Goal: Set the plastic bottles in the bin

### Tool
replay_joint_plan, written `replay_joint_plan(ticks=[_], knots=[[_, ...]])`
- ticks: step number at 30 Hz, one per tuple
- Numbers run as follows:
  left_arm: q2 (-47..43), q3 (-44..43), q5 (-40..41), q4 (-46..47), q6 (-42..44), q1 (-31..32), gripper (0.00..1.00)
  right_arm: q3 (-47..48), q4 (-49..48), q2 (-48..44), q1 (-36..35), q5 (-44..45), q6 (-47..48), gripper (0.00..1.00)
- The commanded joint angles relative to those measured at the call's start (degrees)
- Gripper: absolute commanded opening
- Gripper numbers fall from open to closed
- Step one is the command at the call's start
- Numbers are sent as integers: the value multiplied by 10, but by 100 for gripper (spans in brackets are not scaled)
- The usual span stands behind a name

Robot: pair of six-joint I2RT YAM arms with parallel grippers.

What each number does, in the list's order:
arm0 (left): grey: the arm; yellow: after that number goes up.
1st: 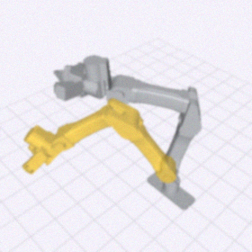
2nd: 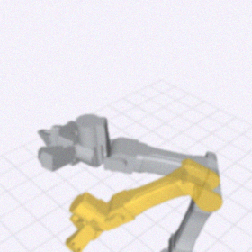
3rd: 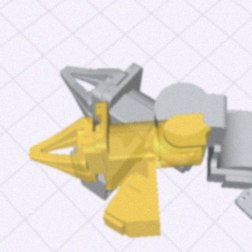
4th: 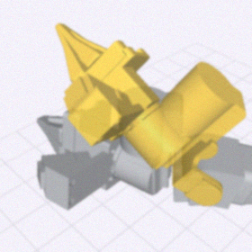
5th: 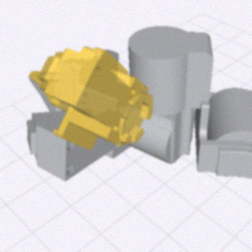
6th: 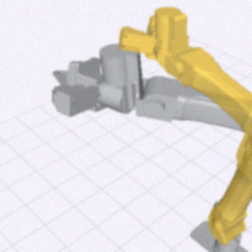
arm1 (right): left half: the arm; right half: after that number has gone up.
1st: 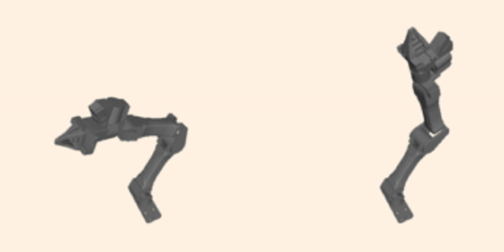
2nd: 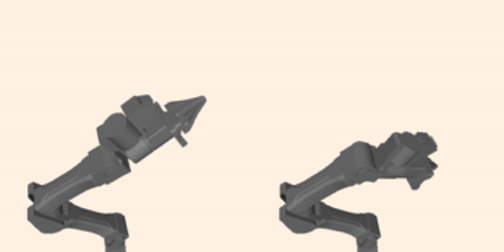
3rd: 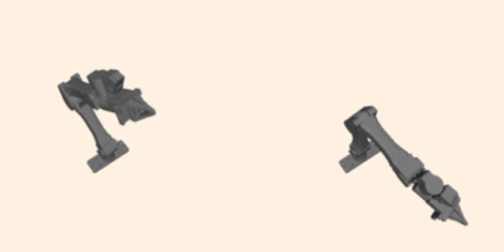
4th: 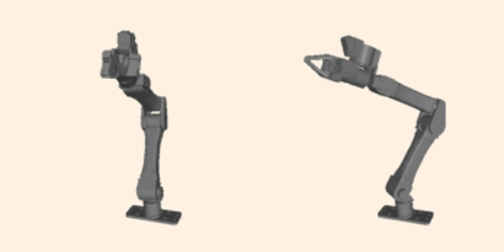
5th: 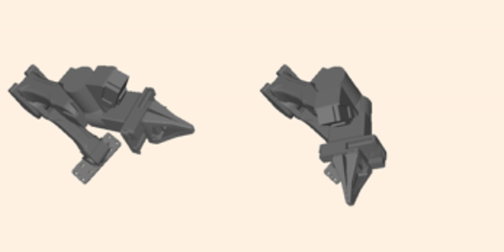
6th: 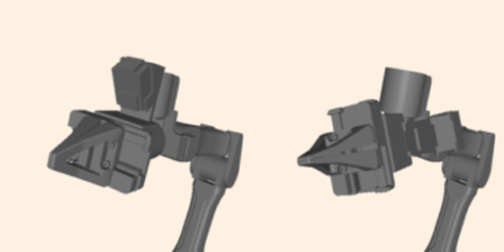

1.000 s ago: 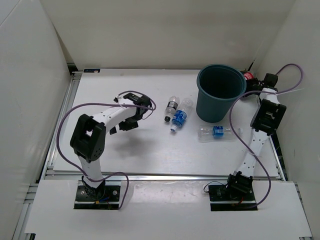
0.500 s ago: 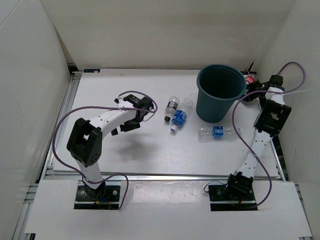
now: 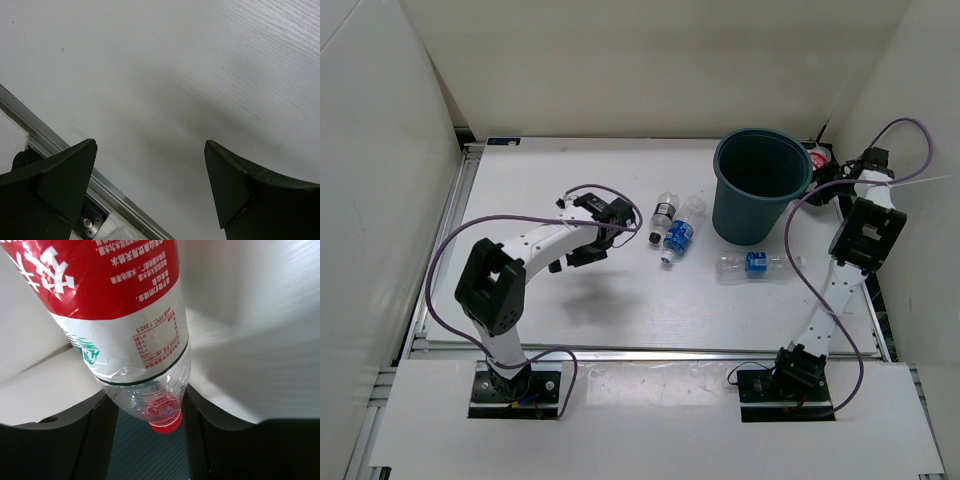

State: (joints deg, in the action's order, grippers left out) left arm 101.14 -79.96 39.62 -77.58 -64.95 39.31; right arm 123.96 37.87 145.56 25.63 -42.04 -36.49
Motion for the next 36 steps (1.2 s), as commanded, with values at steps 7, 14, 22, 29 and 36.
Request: replay_joint_plan(ticks=[7,14,22,29,36], knots=[[-50,2,18,-39,-11,16,100,1,8,-107,22,-36,46,0],[-60,7,18,-39,-16,27,100,1,8,-143,22,-36,41,0],[-66,7,35,-39,-11,32,100,13,14,-173,22,-20,35,0],[-89,17,41,-39,-17,32,100,-15,33,-206,22,13,48,0],[-95,29,51,-39,-29,32,100,58,51,-225,22,33,48,0]])
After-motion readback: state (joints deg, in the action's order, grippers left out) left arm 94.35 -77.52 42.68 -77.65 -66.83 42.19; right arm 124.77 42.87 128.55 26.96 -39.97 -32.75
